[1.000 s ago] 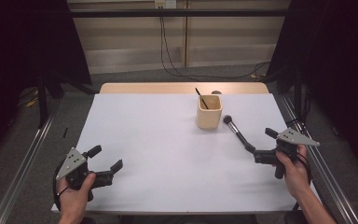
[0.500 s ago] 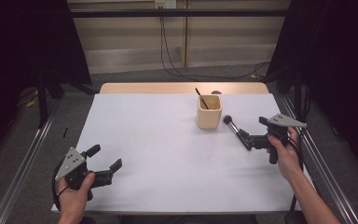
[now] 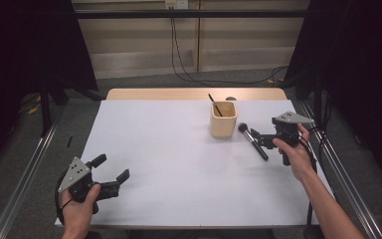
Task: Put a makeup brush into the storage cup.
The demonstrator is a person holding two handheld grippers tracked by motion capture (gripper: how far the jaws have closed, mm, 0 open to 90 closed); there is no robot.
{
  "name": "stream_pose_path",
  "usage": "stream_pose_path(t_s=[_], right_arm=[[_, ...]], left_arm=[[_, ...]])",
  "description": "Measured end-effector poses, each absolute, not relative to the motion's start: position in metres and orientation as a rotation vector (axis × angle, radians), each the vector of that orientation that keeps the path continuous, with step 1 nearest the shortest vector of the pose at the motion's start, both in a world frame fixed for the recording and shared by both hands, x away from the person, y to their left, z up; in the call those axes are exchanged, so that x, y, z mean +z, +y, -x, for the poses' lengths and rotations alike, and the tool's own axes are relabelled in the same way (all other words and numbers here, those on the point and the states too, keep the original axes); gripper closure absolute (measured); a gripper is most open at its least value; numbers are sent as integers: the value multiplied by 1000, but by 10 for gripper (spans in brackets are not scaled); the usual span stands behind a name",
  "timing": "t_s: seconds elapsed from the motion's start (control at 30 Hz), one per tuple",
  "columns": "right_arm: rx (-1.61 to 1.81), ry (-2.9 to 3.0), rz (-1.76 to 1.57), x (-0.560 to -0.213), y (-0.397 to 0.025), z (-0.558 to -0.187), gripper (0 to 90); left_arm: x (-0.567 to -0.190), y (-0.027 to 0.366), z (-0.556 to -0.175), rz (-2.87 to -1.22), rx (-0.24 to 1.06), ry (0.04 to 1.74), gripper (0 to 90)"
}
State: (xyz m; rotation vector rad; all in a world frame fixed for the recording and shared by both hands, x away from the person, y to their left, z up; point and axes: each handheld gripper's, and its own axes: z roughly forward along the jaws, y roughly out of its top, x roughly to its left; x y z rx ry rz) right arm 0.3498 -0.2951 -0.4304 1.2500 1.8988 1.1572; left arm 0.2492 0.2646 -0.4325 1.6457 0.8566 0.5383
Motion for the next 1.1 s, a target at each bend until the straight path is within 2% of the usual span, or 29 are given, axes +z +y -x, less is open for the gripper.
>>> stream_pose_path(t_s=[0.3,0.77,1.1], right_arm=[[1072,2003,-1314,-429,-295,-368,61],[966,2230,-1417,-428,-293,-395,121],[758,2427,-1494,-438,-288,-410,135]], left_arm=[[-433,265,-250,-1639,537,861,27],[-433,266,-251,-1655,544,851,27],[-433,267,-252,-1649,537,851,26]])
